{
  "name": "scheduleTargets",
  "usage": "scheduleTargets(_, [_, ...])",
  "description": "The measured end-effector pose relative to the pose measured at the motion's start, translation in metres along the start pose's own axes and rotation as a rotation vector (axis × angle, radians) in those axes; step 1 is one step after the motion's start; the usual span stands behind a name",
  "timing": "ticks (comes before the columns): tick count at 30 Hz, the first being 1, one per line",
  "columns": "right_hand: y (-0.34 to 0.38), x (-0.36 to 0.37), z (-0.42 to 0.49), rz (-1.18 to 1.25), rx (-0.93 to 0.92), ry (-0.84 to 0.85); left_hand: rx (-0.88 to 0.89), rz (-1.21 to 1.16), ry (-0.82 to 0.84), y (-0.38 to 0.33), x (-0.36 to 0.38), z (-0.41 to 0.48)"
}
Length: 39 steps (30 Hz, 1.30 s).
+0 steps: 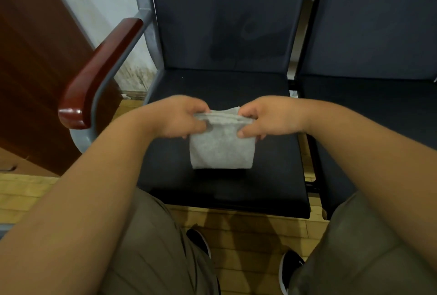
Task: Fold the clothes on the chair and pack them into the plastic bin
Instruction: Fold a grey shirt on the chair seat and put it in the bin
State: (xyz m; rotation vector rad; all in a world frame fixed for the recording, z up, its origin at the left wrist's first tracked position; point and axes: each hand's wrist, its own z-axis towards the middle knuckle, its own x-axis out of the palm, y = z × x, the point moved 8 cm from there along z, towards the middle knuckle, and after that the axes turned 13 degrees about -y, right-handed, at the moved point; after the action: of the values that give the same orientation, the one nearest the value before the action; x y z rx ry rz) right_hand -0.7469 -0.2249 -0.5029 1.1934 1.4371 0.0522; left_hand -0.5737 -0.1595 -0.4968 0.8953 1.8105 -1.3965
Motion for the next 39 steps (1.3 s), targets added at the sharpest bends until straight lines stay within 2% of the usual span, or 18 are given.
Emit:
scheduleTargets(3, [-0.019,-0.017,0.026,0.049,0.074,-0.266,-0.011,0.01,-0.258,0.012,-0.012,0.028])
scheduleTargets(6, [-0.038,-0.015,0.049,0.033,0.124,-0.398,-0.052,0.036,-0.309,0.027,0.001,0.056])
scheduleTargets(9, [-0.056,-0.003,0.072,-0.069,0.159,-0.423,-0.097,0.074,-0.334,0.039,0.017,0.078])
scheduleTargets(13, [-0.072,0.013,0.093,-0.242,0.165,-0.366,-0.204,0.171,-0.204,0.052,0.042,0.09])
scheduleTargets(16, [-0.079,0.019,0.098,-0.249,0.206,-0.359,-0.247,0.173,-0.156,0.052,0.051,0.089])
scheduleTargets(22, [-0.061,0.018,0.089,-0.166,0.226,-0.417,-0.366,0.011,-0.233,0.047,0.041,0.072])
scheduleTargets(26, [-0.026,-0.001,0.065,0.016,0.225,-0.501,-0.392,-0.177,-0.313,0.038,0.014,0.04])
scheduleTargets(30, [0.034,-0.012,0.042,0.095,0.104,-0.551,-0.339,-0.229,-0.401,0.036,-0.031,-0.018])
scheduleTargets(33, [0.098,-0.007,0.041,0.087,-0.012,-0.518,-0.324,-0.268,-0.511,0.051,-0.07,-0.076])
scheduleTargets(36, [0.167,0.014,0.047,0.087,-0.142,-0.467,-0.381,-0.287,-0.656,0.077,-0.105,-0.142])
scheduleTargets(39, [0.232,0.057,0.055,0.101,-0.286,-0.341,-0.465,-0.289,-0.738,0.108,-0.129,-0.208])
